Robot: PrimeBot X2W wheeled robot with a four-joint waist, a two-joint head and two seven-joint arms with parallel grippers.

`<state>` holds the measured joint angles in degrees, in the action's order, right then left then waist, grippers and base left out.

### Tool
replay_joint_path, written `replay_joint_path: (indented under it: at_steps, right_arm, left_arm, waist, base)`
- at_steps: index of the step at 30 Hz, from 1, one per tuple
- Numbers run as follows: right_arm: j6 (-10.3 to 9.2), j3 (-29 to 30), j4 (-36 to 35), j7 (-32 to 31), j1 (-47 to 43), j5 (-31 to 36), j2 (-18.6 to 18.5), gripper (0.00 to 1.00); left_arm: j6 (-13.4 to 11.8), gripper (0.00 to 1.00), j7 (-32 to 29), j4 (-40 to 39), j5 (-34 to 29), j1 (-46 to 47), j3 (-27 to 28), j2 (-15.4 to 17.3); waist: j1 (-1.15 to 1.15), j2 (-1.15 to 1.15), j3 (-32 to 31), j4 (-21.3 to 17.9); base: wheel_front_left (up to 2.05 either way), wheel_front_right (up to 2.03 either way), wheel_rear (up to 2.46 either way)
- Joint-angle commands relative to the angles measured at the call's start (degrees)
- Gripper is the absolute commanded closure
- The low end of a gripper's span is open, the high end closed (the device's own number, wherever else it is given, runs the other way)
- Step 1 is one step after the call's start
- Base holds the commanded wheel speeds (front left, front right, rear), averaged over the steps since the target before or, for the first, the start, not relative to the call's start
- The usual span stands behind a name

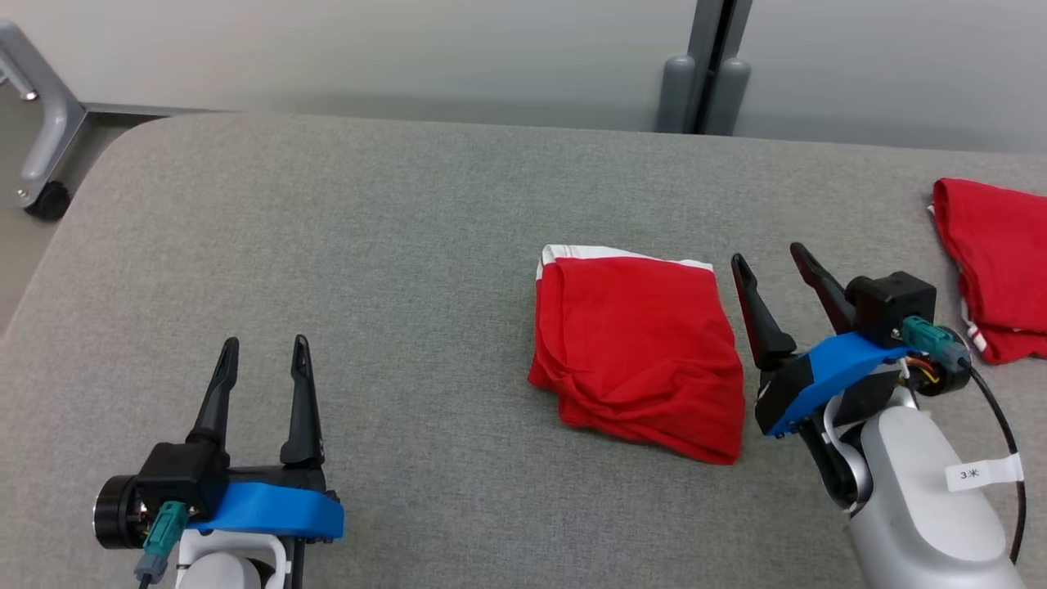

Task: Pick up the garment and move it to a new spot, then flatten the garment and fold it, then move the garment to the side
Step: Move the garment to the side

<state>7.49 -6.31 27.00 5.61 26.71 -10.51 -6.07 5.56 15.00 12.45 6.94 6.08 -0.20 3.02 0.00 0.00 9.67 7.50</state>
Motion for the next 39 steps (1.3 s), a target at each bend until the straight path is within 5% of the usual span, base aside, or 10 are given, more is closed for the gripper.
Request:
replay_joint_path:
  at_steps: [1,18,19,20,21,30,39]
  right_arm:
    - [0.01,-0.2,2.1,0.1,0.8,-0.6,-0.5,0.0]
    - [0.02,-6.1,21.0,0.7,0.6,-9.0,0.8,0.0]
    - [0.02,-6.7,21.1,0.9,0.4,-9.5,1.0,0.17]
    - [0.02,-7.3,21.2,1.2,0.4,-10.0,1.0,0.76]
    - [0.02,-7.7,21.3,1.5,0.6,-10.5,0.9,1.0]
    - [0.0,-10.2,19.8,5.9,3.1,-10.6,-2.6,1.0]
    - [0.01,-10.9,14.9,8.0,3.5,-9.9,-8.6,1.0]
  left_arm:
    - [-0.4,0.0,0.2,-0.2,0.3,0.9,-0.1,-0.1]
    - [-1.8,0.0,0.2,0.0,2.5,2.4,-2.1,-0.2]
    - [-1.9,0.0,0.2,0.0,2.6,2.4,-2.1,-0.1]
    - [-1.9,0.0,0.2,0.1,2.6,2.3,-2.1,-0.2]
    - [-1.9,0.0,0.2,0.2,2.7,2.2,-2.1,-0.2]
    - [-1.9,0.0,0.2,-0.3,2.5,1.9,-2.4,-0.2]
    - [-1.1,0.0,0.2,-1.6,0.9,4.0,-1.3,-0.1]
  waist:
    - [0.0,0.0,1.3,1.4]
    - [0.0,0.0,3.3,3.2]
    - [0.0,0.0,3.2,3.1]
    - [0.0,0.0,3.2,3.0]
    - [0.0,0.0,3.2,2.9]
    - [0.0,0.0,3.6,-0.1]
    - [0.0,0.0,6.6,-8.0]
  base:
    - [0.0,0.0,0.0]
    - [0.0,0.0,0.0]
    - [0.0,0.0,0.0]
    - [0.0,0.0,0.0]
    - [0.0,0.0,0.0]
    - [0.0,0.0,0.0]
    - [0.0,0.0,0.0]
